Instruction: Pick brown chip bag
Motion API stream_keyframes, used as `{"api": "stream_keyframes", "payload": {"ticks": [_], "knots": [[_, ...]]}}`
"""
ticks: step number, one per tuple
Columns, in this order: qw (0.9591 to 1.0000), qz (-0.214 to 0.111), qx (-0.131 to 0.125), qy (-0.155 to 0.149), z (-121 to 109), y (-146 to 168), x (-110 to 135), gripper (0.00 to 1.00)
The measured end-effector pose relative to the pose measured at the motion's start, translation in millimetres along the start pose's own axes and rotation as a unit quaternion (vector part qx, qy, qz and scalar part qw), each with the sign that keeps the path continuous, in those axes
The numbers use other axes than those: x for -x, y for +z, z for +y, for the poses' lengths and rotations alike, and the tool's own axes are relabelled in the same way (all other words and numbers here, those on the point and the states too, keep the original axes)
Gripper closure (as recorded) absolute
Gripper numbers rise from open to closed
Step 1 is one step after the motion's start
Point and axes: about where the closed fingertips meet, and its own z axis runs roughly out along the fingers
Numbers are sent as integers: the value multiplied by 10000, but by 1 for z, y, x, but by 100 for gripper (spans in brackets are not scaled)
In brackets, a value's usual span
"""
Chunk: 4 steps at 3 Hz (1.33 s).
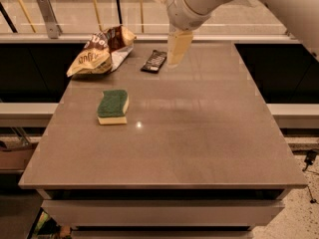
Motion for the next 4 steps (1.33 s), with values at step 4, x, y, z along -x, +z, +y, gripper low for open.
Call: {"api": "stream_keyframes", "payload": {"ticks": [4], "knots": [[9973, -205, -139, -697, -56, 96, 19, 0]]}}
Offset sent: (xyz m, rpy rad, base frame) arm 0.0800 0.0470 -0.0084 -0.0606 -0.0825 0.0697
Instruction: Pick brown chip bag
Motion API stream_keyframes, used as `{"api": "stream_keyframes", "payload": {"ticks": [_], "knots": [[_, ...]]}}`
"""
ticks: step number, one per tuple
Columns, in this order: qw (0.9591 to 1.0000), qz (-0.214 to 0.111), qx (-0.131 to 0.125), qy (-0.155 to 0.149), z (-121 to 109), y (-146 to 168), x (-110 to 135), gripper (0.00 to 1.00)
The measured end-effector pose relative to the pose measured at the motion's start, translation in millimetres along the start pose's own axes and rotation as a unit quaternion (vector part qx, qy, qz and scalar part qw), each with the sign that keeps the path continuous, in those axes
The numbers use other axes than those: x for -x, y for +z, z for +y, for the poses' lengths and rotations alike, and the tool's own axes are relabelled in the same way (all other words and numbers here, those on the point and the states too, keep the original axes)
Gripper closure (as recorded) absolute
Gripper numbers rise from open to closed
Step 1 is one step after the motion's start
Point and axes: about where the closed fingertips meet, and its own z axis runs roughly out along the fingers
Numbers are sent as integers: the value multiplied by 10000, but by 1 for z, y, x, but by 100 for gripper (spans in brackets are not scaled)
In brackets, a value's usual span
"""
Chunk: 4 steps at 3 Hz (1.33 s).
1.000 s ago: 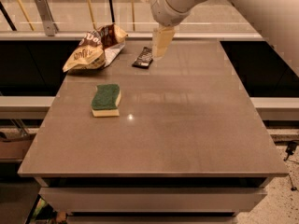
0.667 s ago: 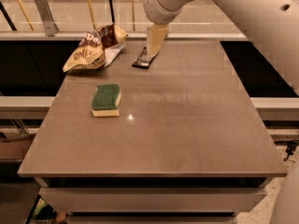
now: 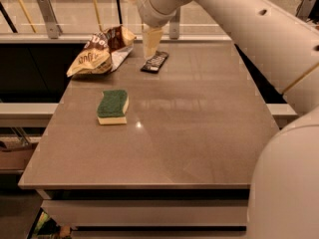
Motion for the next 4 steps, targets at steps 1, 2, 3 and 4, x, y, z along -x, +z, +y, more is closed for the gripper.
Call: {"api": "stream_keyframes", "payload": {"ticks": [1, 2, 3, 4], "knots": [[9996, -245, -38, -103, -6, 23, 12, 0], [9982, -557, -68, -200, -11, 43, 27, 0], [9957, -883, -12, -289, -12, 65, 44, 0], [9920, -1195, 128, -380, -8, 81, 59, 0]]}}
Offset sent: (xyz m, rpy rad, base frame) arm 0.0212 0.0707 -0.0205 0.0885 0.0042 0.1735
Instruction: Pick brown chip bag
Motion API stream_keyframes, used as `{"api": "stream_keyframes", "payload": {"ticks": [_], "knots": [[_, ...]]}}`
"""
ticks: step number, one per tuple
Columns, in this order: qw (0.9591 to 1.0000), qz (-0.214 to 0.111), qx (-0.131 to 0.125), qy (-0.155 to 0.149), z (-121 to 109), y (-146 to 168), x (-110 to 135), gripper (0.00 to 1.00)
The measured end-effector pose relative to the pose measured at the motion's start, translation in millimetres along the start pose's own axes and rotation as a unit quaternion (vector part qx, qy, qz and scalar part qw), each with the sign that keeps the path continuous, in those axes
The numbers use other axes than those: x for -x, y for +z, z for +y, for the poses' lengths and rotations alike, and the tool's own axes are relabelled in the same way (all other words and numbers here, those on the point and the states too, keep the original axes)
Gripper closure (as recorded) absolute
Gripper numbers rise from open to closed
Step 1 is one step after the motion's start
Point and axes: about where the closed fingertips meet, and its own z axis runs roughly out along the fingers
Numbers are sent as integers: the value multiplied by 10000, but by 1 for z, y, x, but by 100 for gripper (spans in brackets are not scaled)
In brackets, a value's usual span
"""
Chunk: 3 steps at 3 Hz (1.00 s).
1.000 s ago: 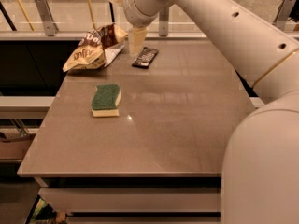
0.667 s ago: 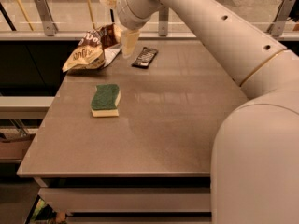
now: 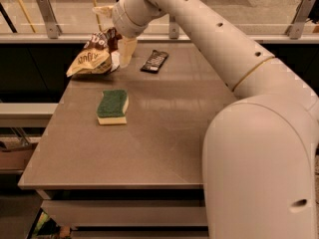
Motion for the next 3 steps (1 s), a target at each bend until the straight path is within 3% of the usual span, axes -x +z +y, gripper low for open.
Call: {"api": "stream_keyframes", "payload": {"ticks": [1, 3], "knots": [[9995, -246, 172, -63, 5, 13, 8, 0], [9973, -307, 646, -140, 15, 36, 7, 0]]}}
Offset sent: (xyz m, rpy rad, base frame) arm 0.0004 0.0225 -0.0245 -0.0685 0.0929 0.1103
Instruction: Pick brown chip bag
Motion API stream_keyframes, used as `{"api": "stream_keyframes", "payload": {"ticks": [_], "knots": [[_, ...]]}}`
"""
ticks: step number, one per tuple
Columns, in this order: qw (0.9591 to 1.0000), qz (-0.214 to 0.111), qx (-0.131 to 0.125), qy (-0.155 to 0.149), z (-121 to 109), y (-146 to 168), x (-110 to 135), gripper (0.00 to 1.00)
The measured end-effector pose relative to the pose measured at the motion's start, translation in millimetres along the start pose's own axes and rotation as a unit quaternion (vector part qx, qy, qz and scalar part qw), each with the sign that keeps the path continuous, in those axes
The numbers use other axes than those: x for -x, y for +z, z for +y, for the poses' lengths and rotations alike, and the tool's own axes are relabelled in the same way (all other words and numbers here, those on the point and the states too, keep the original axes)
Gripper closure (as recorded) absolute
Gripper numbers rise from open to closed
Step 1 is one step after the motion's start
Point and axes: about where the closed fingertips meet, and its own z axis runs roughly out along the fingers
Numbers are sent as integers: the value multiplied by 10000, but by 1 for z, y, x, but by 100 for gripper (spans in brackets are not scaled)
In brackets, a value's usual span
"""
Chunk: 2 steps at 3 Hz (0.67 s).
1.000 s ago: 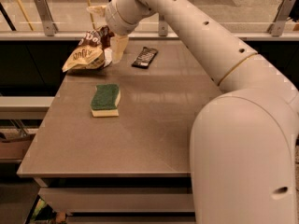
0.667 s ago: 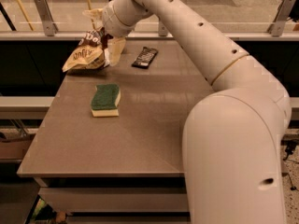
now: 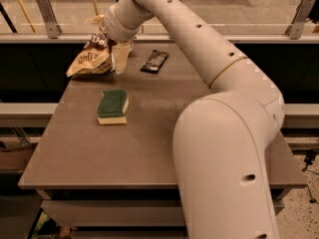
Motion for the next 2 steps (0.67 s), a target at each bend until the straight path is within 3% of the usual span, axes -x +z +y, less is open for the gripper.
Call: {"api": "stream_keyframes", "payload": {"ticks": [2], "knots": [[9998, -4, 181, 0, 4, 9, -12, 0]]}}
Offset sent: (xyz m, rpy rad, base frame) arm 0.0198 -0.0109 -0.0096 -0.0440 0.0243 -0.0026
